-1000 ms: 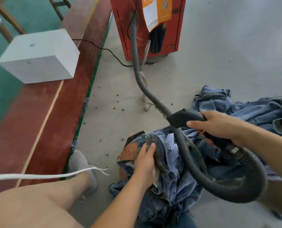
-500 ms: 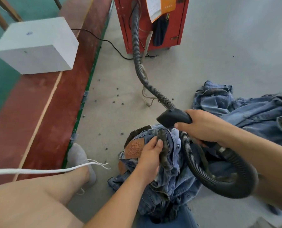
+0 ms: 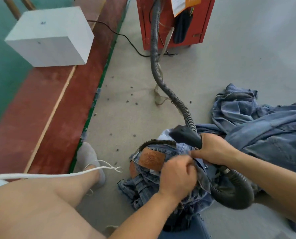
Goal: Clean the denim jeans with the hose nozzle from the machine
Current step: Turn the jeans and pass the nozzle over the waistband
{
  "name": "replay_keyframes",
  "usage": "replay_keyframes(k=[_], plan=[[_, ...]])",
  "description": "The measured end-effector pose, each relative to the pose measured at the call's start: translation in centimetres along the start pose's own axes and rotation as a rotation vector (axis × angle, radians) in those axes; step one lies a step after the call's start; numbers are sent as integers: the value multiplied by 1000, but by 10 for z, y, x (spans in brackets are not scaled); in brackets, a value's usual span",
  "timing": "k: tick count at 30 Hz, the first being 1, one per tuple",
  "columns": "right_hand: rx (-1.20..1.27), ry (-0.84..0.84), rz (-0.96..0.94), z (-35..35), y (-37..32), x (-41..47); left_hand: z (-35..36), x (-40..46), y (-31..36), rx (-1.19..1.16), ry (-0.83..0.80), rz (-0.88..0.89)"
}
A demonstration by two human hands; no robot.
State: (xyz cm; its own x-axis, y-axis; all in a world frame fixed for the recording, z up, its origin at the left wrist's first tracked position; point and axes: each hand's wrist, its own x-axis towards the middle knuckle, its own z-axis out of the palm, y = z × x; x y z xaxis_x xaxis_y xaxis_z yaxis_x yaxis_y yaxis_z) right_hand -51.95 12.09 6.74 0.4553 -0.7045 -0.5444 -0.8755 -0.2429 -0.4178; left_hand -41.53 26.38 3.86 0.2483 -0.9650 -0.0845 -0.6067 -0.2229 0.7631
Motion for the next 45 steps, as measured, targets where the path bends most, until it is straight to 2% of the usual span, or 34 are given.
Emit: replay_keyframes(k=[2,4,5,7,9,11,13,16,19,20,22,24,26,28,30,34,38,42,45], plan=[[60,-49,19,12,6,-2,-13,16,-10,-174,359,-232],[136,-81,71,18,12,-6,-27,37,-28,-408,471,-602],[161,-83,86,19,15,-7,-32,50,-38,-541,442,-800],[190,-83,85,17,18,-9,-39,71,-56,-750,240,-1140],[232,-109,77,12,19,-11,-38,78,-65,-818,0,-1303],[243,-139,62,7,20,-13,-25,71,-77,-806,-105,-1366],[215,-162,37,4,21,-14,-11,59,-89,-739,-108,-1365],[168,-169,2,-2,20,-14,1,48,-108,-547,-92,-1270],[162,-164,-29,-7,17,-17,10,35,-112,-400,-297,-1279],[161,-162,-37,-8,15,-18,13,32,-111,-407,-295,-1287],[152,-151,-42,-12,13,-19,15,35,-105,-473,-89,-1207],[156,-130,-53,-21,9,-20,5,47,-91,-549,194,-1027],[205,-96,-82,-33,4,-24,-16,63,-65,-887,390,-838],[299,-76,-111,-47,2,-31,-36,75,-48,-1331,425,-684],[320,-76,-132,-59,1,-40,-49,80,-41,-1584,412,-618],[111,30,-193,-70,9,-54,-50,78,-40,-1808,373,-628],[-22,59,-299,-70,13,-58,-49,74,-39,-1789,273,-532],[-120,43,-329,-60,1,-50,-47,70,-32,-1615,133,-441],[-109,108,-318,-48,-14,-42,-44,66,-31,-1622,46,-426]])
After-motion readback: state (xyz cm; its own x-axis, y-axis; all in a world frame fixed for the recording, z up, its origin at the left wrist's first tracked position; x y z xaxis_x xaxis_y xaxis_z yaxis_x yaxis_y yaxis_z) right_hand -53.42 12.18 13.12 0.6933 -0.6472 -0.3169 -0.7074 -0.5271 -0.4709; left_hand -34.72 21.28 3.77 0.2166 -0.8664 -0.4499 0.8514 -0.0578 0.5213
